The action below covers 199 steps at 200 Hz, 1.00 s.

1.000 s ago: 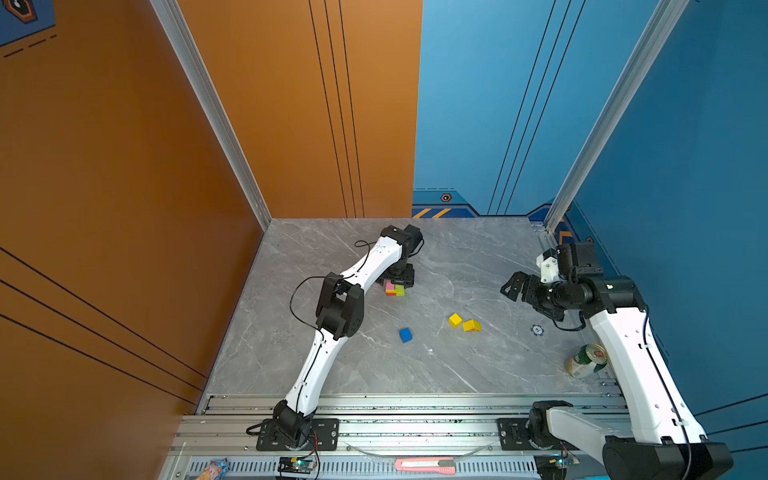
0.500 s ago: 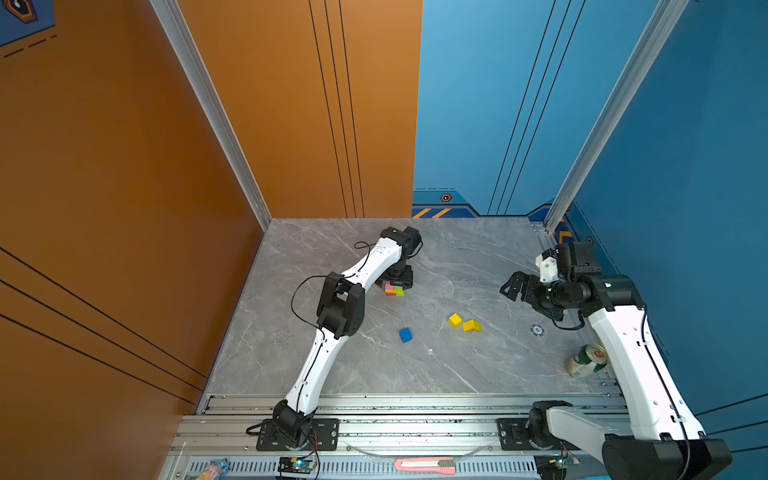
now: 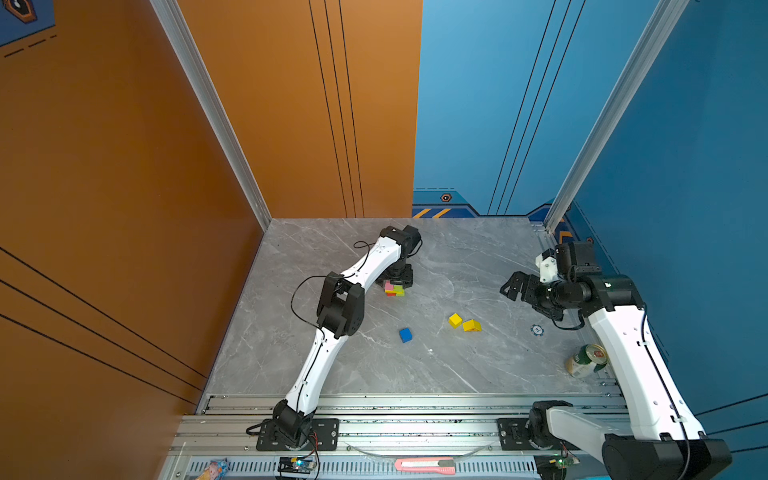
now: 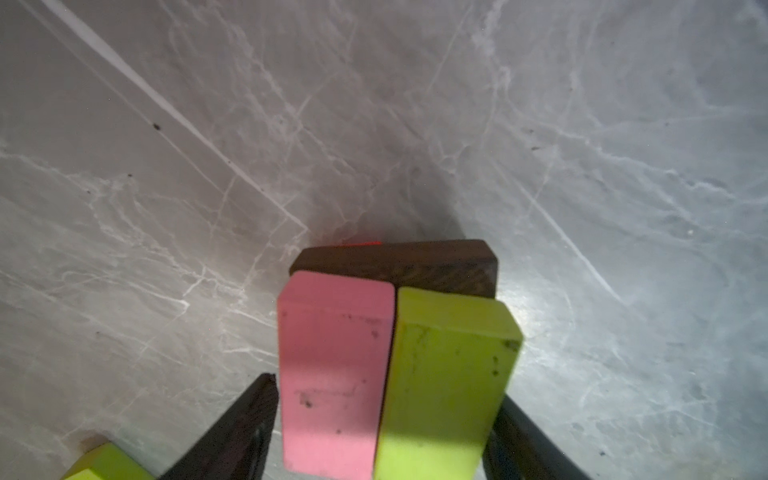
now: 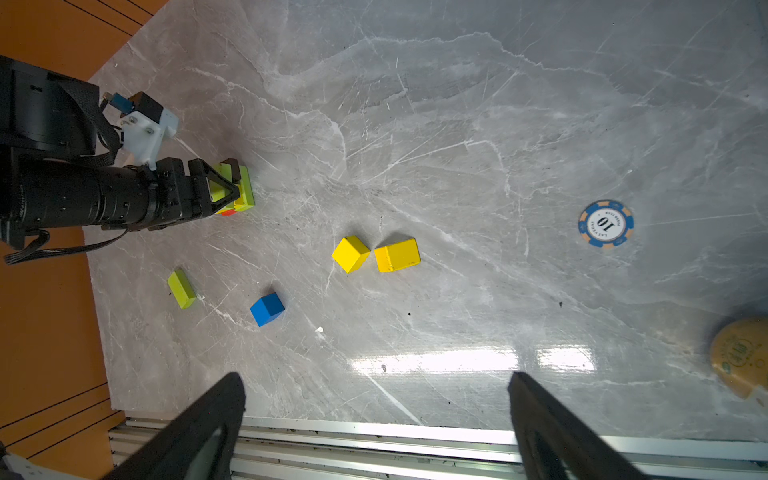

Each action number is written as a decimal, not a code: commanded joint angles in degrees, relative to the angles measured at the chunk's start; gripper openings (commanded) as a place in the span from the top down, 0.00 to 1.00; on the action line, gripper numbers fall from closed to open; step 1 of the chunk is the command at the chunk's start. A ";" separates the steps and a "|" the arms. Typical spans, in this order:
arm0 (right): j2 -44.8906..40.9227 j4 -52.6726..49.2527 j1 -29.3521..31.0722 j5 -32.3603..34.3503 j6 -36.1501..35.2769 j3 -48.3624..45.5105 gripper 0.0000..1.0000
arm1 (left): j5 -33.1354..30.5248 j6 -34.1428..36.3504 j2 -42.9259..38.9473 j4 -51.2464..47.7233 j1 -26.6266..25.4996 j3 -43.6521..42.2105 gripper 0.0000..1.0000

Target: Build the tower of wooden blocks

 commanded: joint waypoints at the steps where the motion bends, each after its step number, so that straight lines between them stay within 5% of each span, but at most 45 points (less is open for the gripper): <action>1: -0.07 -0.70 -0.48 -0.51 0.04 0.06 0.00 | 1.54 -1.17 1.31 -1.34 0.24 1.35 0.26; 96: -0.43 -0.68 -0.53 -0.68 -0.65 -0.49 0.00 | 1.95 -2.17 1.08 -1.38 -0.45 1.49 0.35; 199: -0.30 -0.68 -0.78 -1.38 -1.66 -1.02 0.00 | 2.22 -2.79 1.12 -1.44 -0.98 1.93 0.29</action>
